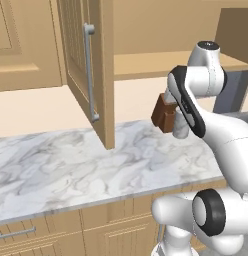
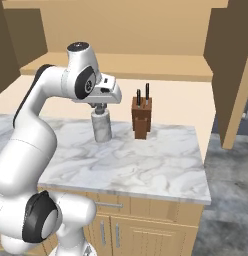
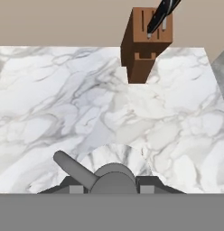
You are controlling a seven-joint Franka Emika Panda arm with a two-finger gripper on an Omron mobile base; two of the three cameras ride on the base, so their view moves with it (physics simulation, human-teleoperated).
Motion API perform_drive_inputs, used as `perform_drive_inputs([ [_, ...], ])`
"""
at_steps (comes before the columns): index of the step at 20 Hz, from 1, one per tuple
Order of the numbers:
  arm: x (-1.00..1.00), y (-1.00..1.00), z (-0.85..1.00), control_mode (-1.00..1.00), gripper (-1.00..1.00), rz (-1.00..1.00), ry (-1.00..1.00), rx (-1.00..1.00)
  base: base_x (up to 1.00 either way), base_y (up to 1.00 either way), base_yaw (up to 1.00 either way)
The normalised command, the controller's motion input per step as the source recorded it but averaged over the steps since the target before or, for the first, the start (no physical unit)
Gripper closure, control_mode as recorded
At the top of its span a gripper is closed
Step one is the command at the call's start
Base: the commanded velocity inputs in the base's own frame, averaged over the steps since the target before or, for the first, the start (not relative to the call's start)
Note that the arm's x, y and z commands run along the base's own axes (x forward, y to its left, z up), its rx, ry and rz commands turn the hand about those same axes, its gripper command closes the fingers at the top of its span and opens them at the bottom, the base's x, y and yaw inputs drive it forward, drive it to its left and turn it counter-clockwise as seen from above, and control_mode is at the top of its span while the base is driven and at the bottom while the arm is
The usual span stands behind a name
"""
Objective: Pick up the dish brush and soap dispenser from the sink, and place them back in the cabinet, and close the cabinet doors.
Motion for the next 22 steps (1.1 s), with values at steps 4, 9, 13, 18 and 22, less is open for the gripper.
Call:
perform_drive_inputs([
  [4,0.00,-0.14,0.08,-1.00,1.00,0.00,-0.01,0.00,0.00,-0.11,0.00],
  [9,-0.02,-0.25,0.30,-1.00,1.00,0.00,-0.13,0.00,0.00,0.00,0.00],
  [13,0.00,-0.11,0.41,-1.00,1.00,0.00,-0.16,0.00,0.00,0.00,0.00],
  [18,0.00,-0.01,0.57,-1.00,1.00,0.00,-0.11,0.00,0.00,0.00,0.00],
  [22,0.00,0.00,0.63,-1.00,1.00,0.00,-0.07,0.00,0.00,0.00,0.00],
])
